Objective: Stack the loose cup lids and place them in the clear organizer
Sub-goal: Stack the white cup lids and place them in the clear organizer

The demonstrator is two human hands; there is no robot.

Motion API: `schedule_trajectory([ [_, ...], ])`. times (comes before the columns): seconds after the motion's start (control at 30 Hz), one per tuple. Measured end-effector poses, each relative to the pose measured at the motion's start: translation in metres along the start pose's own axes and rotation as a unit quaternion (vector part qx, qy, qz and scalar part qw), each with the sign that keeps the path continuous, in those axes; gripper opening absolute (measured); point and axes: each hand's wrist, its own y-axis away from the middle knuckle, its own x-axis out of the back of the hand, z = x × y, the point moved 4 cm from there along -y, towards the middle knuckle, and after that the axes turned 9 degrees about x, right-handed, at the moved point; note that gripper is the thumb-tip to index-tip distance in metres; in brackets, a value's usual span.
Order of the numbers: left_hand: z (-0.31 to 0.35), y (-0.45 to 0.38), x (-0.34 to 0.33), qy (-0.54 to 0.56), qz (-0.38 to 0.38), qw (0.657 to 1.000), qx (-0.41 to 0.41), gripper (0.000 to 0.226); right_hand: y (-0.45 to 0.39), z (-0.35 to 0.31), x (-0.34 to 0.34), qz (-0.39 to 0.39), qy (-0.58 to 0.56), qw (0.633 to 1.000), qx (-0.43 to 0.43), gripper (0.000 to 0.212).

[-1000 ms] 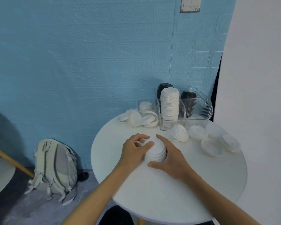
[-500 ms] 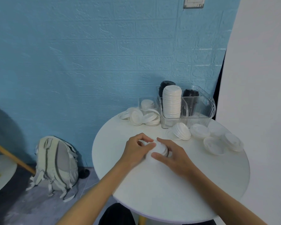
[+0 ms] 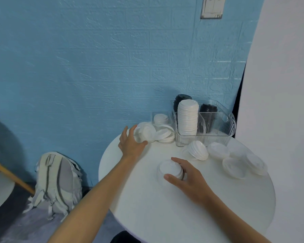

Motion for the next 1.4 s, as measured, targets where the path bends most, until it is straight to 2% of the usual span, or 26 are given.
schedule_trajectory([
  [0.2, 0.004, -0.023, -0.019, -0.116, -0.049, 0.99, -0.057, 0.113, -0.001, 0.004, -0.001, -0.001, -0.015, 1.0, 0.004, 0.068],
  [0.3, 0.009, -0.029, -0.025, -0.15, -0.058, 0.982, -0.096, 0.113, -0.002, 0.003, 0.0, -0.004, -0.02, 1.0, 0.003, 0.067],
  [0.47, 0.012, -0.029, -0.03, -0.156, -0.018, 0.975, -0.158, 0.103, -0.002, 0.002, 0.001, -0.005, -0.015, 1.0, 0.004, 0.069],
  [0.67, 0.01, -0.021, -0.022, -0.139, 0.027, 0.972, -0.188, 0.095, 0.0, -0.001, 0.002, -0.006, -0.018, 1.0, 0.003, 0.08],
  [0.8, 0.01, -0.009, -0.012, -0.085, 0.068, 0.972, -0.208, 0.081, 0.0, -0.001, 0.003, -0.011, -0.013, 1.0, -0.001, 0.068],
  [1.0, 0.005, 0.001, -0.004, -0.093, 0.057, 0.972, -0.21, 0.074, 0.0, -0.004, 0.003, -0.013, -0.007, 1.0, -0.005, 0.066],
  [1.23, 0.007, 0.006, -0.007, -0.095, 0.0, 0.971, -0.218, 0.088, 0.0, 0.0, 0.002, -0.011, -0.017, 1.0, -0.009, 0.067],
  [1.4, 0.009, 0.008, -0.006, -0.062, 0.005, 0.973, -0.222, 0.066, -0.001, 0.0, 0.001, -0.005, -0.019, 1.0, -0.006, 0.077],
])
